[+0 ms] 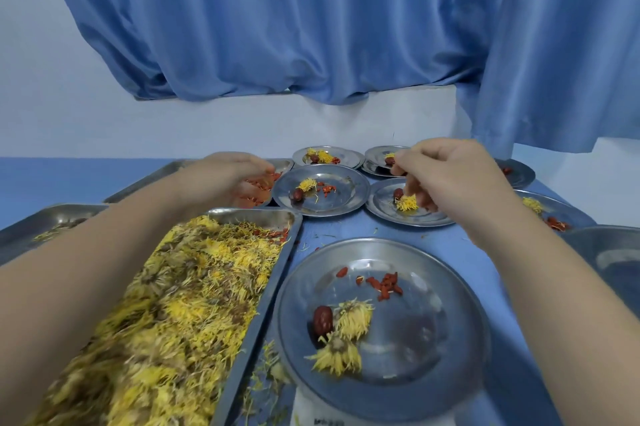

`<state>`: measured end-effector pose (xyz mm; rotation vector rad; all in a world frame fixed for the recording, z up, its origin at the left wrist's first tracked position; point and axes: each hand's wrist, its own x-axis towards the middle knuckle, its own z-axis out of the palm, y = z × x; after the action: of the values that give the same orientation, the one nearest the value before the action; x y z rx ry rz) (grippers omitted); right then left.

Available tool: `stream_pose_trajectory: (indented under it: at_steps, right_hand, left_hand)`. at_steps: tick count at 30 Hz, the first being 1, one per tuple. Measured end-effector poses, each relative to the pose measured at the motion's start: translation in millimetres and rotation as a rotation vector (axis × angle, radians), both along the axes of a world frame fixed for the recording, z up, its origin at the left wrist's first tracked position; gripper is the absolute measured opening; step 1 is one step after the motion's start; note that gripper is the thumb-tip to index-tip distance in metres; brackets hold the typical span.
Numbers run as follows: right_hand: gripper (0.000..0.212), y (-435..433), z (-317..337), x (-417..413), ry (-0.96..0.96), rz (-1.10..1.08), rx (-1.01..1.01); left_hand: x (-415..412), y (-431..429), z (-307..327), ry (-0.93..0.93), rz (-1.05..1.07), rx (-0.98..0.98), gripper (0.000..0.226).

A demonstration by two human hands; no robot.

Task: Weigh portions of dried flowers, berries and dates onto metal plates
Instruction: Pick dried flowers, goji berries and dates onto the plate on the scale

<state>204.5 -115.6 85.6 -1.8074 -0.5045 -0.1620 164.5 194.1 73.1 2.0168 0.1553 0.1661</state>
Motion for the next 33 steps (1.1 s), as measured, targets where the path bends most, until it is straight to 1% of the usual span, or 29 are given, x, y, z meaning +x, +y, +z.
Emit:
stream_pose_trajectory:
  at_steps: [2,4,6,8,10,12,14,16,20,22,25,27,31,33]
  right_hand:
    - [0.026,-0.7,7.9,-13.9,-0.069,0.009,-0.046]
    - [0.023,-3.2,10.0,-30.0,-0.108,0.014,-0.020]
    - [0.019,-8.5,2.6,-44.9,-0.151,-0.005,-0.014]
    - [0.018,-17.2,-11.3,-57.0,-0.181,-0.040,-0.075]
    - [0.020,-28.0,-29.0,-65.6,-0.173,-0.088,-0.130]
    - [0.020,-39.1,-48.9,-73.5,-0.147,-0.130,-0.144]
    - [0.020,-49.1,-68.7,-81.2,-0.156,-0.186,-0.151]
    - [0.018,-58.2,-84.6,-87.0,-0.189,-0.242,-0.184]
    - [0.012,-71.7,-97.0,-80.5,-0.211,-0.370,-0.387]
    - [0.010,-74.6,-97.6,-74.6,-0.165,-0.395,-0.459]
    - [0.015,-73.7,-102.9,-69.7,-0.021,-0.362,-0.467]
    - [0.015,-71.2,-104.9,-68.1,0.075,-0.322,-0.410]
    - [0.007,-71.7,-102.1,-66.8,0.257,-0.257,-0.233]
    - [0.007,-74.0,-99.9,-68.0,0.343,-0.193,-0.171]
  left_hand:
    - [-17.7,-18.0,3.6,0.010,-0.020,-0.093,0.023]
    - [-35.2,-34.9,4.1,0.015,-0.039,-0.175,0.024]
    - [-49.9,-51.1,1.4,0.012,-0.067,-0.283,0.022]
    - [-61.5,-65.8,-4.0,-0.012,-0.071,-0.362,0.019]
    - [-70.7,-76.4,-12.3,-0.053,-0.056,-0.365,0.019]
    - [-79.2,-84.1,-21.1,-0.076,-0.024,-0.325,0.020]
    - [-88.1,-88.6,-29.1,-0.086,0.001,-0.326,0.020]
    - [-96.4,-90.2,-37.1,-0.118,0.039,-0.357,0.020]
    - [-106.6,-88.4,-48.1,-0.183,0.138,-0.495,0.020]
    - [-109.5,-88.2,-50.1,-0.193,0.168,-0.556,0.018]
    - [-112.9,-88.8,-53.2,-0.199,0.175,-0.599,0.016]
    - [-114.8,-90.3,-55.3,-0.189,0.157,-0.589,0.016]
    - [-115.7,-95.8,-57.6,-0.166,0.127,-0.554,0.014]
    - [-116.2,-98.3,-57.4,-0.166,0.125,-0.551,0.014]
